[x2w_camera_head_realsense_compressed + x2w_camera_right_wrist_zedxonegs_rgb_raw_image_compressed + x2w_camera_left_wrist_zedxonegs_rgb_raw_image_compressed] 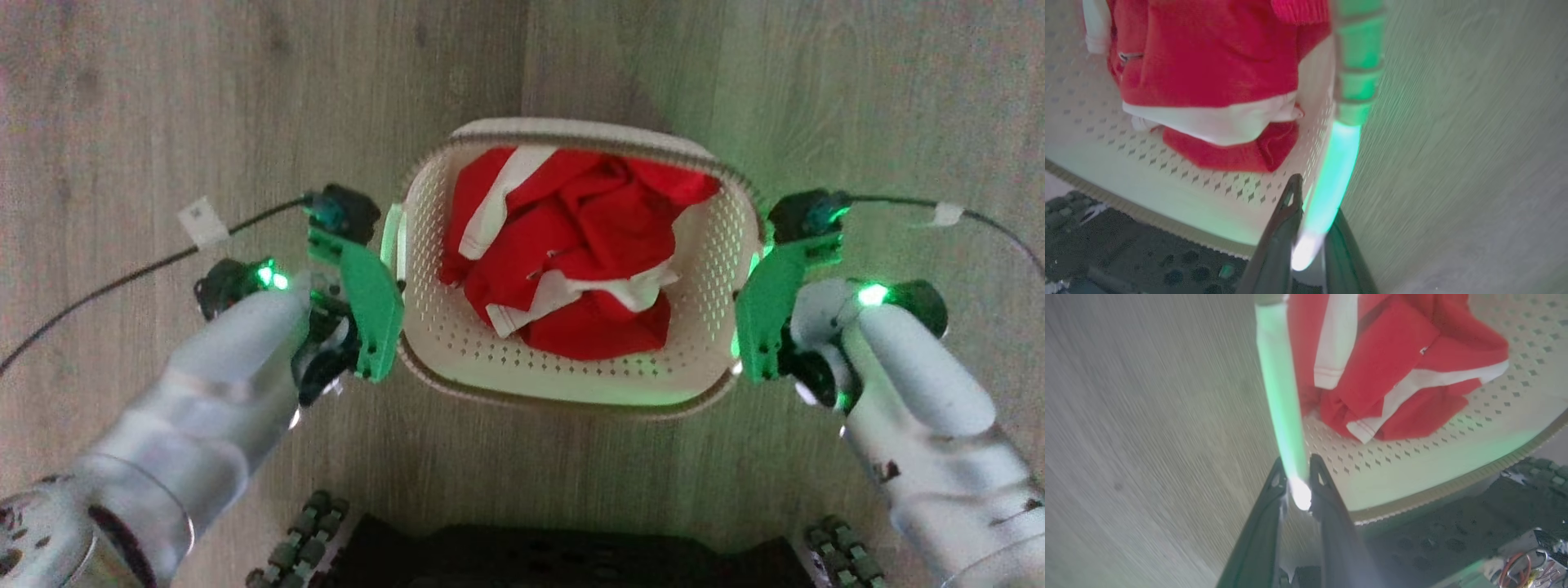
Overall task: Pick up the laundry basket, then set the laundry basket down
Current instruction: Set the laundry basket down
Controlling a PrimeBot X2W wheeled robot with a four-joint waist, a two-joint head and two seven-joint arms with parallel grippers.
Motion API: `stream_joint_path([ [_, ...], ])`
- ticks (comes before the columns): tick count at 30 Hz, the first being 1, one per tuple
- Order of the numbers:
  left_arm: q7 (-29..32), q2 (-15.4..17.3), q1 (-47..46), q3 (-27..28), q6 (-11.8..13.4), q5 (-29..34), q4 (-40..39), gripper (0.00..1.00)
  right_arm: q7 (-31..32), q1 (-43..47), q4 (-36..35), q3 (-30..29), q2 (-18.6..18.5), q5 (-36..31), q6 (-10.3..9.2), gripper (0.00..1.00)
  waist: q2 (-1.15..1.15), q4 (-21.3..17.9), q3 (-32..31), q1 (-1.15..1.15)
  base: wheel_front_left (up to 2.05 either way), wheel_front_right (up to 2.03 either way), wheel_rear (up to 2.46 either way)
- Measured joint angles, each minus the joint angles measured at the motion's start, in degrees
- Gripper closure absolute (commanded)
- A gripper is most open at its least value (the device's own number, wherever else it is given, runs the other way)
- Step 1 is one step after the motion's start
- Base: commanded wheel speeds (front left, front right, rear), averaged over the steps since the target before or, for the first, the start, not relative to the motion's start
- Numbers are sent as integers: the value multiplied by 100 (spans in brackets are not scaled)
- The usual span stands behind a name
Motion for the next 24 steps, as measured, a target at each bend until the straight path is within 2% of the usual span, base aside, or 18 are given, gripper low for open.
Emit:
stream_joint_path([
  [9,-290,-88,-161,33,0,21,154,100,-372,-203,-56,-142,-4,-193,0,100,0,70,200,0,0,0,0],
  [24,-1007,-577,-235,36,-1,179,947,100,-1280,-284,190,-82,-18,-398,0,100,0,174,237,0,0,0,0],
])
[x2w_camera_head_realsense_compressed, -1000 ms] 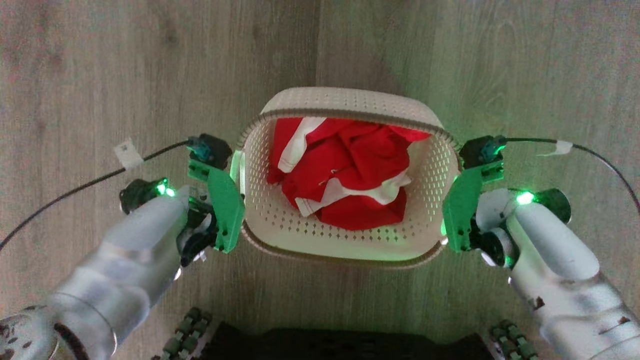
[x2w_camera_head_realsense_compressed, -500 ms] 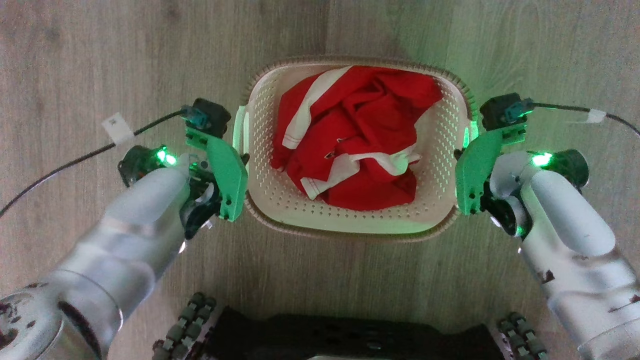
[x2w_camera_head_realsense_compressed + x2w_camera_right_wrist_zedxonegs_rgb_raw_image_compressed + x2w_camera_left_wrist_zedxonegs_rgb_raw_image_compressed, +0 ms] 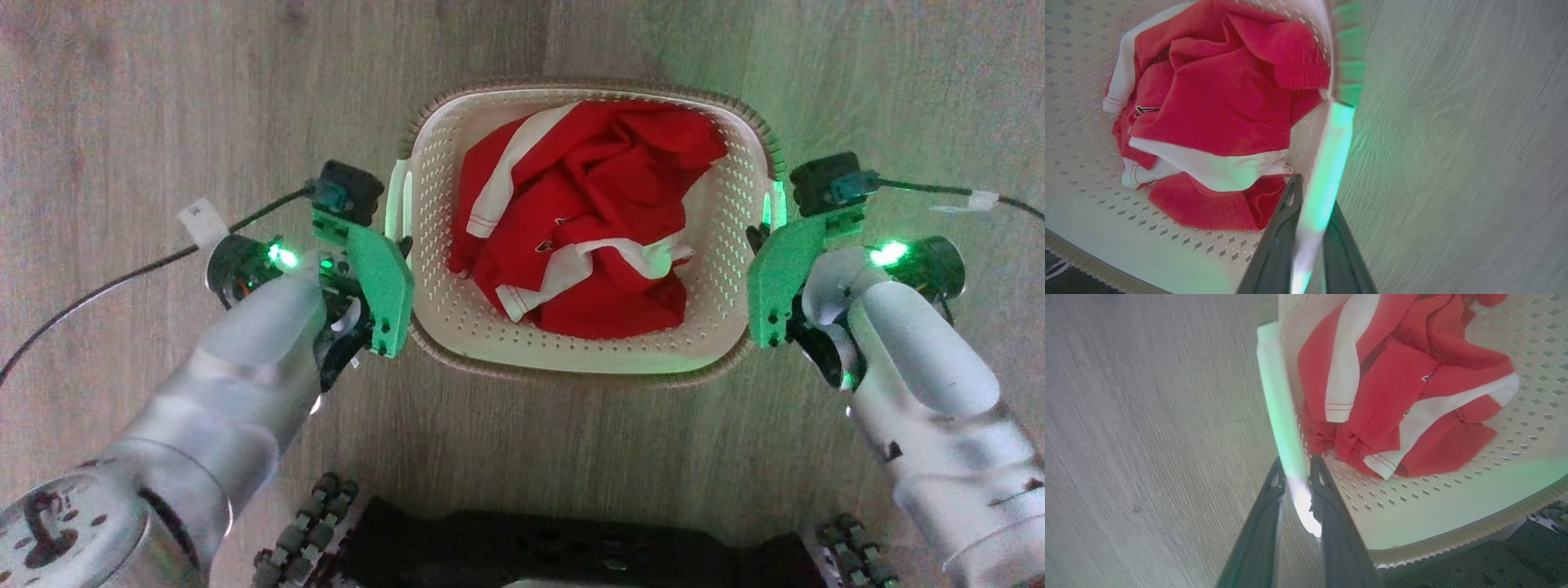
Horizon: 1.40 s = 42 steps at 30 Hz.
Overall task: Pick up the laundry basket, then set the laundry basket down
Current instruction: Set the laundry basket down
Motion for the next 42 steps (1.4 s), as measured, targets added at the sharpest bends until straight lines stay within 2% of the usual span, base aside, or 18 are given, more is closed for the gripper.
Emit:
stream_joint_path([
  [12,-385,-197,9,-7,-1,0,396,99,-400,-45,208,65,18,-30,2,100,0,29,-11,0,0,0,0],
  [13,-457,-213,10,-11,-1,0,439,53,-409,-51,225,64,26,-59,2,97,0,32,-15,0,0,0,0],
  [14,-516,-229,9,-30,-7,20,504,0,-457,-60,249,65,38,-82,14,66,0,33,-19,0,0,0,0],
  [15,-559,-257,12,-32,-47,36,552,0,-489,-77,278,76,56,-116,48,48,0,33,-24,0,0,0,0],
  [16,-568,-292,10,-32,-47,41,575,0,-500,-92,318,110,112,-138,62,8,0,32,-31,0,0,0,0],
  [17,-569,-324,8,-31,-45,41,603,0,-500,-97,348,115,177,-162,62,0,0,31,-37,0,0,0,0],
  [42,-660,-477,7,-33,-52,38,872,0,-515,-142,676,-187,359,-737,57,0,0,21,-151,0,0,0,0],
])
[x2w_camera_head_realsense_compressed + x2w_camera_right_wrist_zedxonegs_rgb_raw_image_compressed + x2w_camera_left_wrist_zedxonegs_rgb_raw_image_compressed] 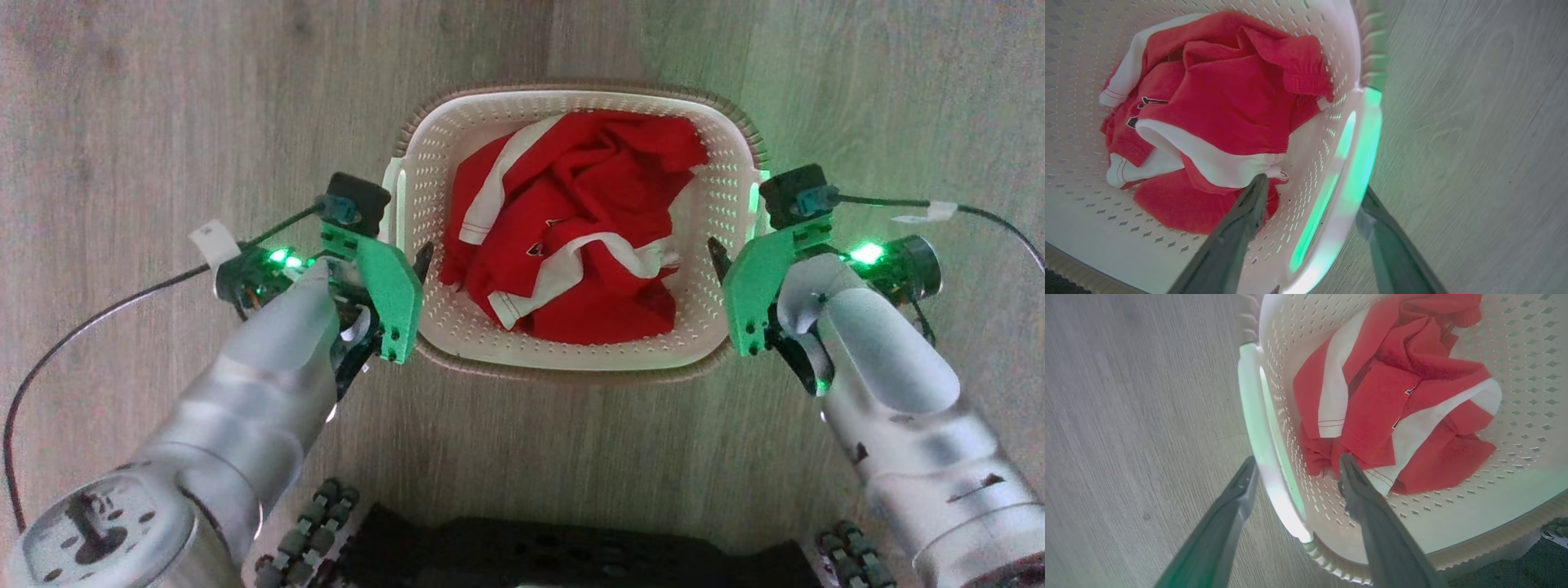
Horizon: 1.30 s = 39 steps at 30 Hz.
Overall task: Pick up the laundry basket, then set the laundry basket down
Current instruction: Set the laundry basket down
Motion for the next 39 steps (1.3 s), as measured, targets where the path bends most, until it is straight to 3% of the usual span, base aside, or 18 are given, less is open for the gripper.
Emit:
stream_joint_path([
  [11,-1,-14,-2,0,0,-53,33,0,-35,-2,25,-665,141,-932,0,0,0,-7,-23,0,0,0,0],
  [18,-78,-34,7,0,-1,-121,63,0,-33,29,20,-862,254,-1127,0,0,0,-7,-251,0,0,0,0],
  [27,-260,-30,289,0,-1,-180,140,0,-143,369,94,-921,349,-964,0,0,0,-70,-803,0,0,0,0],
  [32,-632,82,552,78,15,-259,197,0,-615,570,55,-656,359,-264,0,0,0,-154,-1320,0,0,0,0],
  [35,-715,205,676,311,137,-256,87,0,-1046,682,-40,-533,360,148,0,0,0,-239,-1697,0,0,0,0],
  [39,-716,736,714,1255,710,263,-1122,0,-1753,756,-204,-505,361,406,0,0,0,-382,-2208,0,0,0,0],
])
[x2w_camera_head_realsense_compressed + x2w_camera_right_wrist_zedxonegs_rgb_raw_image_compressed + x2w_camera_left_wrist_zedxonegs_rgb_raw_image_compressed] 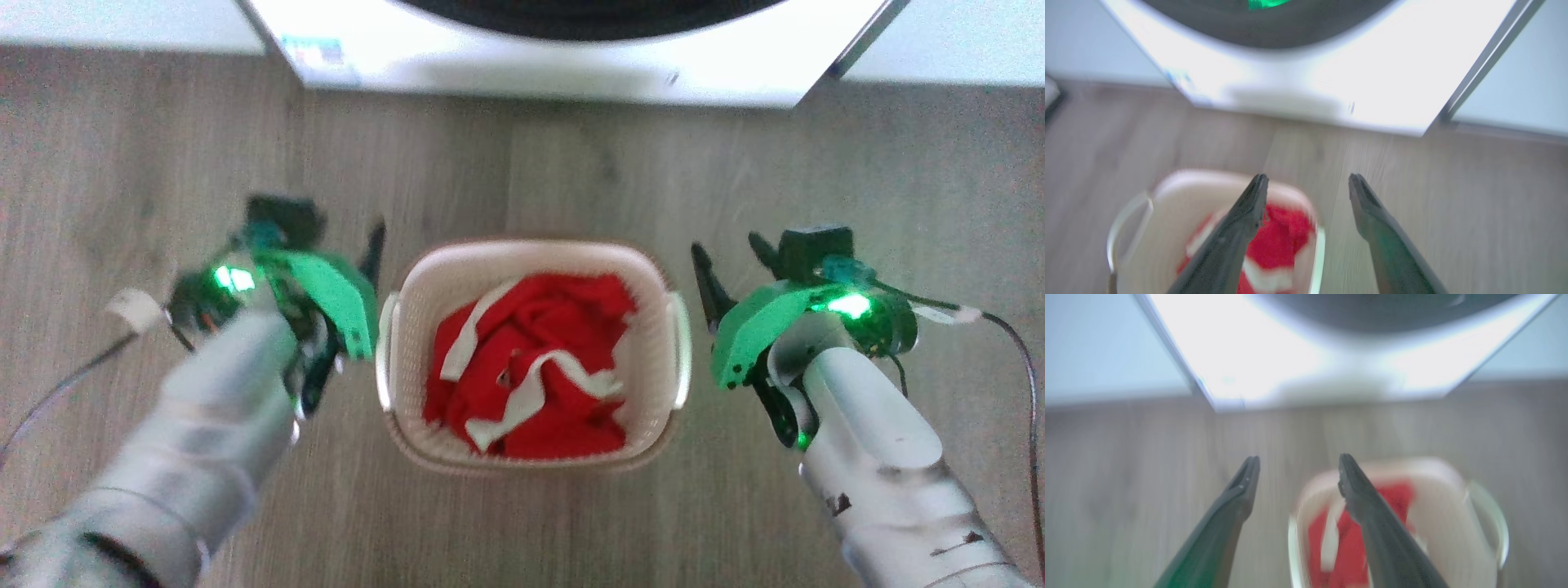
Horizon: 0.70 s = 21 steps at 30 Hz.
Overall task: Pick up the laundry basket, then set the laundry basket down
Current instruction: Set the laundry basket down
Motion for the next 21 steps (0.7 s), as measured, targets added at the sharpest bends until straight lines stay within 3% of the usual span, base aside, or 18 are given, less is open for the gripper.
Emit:
stream_joint_path([
  [5,-19,520,717,1650,670,1379,-2146,0,-658,68,-254,-45,2,155,0,0,0,-197,-563,0,0,0,0],
  [8,-25,559,1640,2394,816,2113,-3203,0,-829,153,-524,-141,4,191,0,0,0,-307,-845,0,0,0,0],
  [15,-25,424,2919,3645,702,3127,-4823,0,-904,575,-1641,-524,16,200,0,0,0,-465,-1372,0,0,0,0],
  [21,-42,97,3736,4183,430,3492,-5314,0,-914,1270,-2328,-654,25,-70,0,0,0,-489,-1659,0,0,0,0],
])
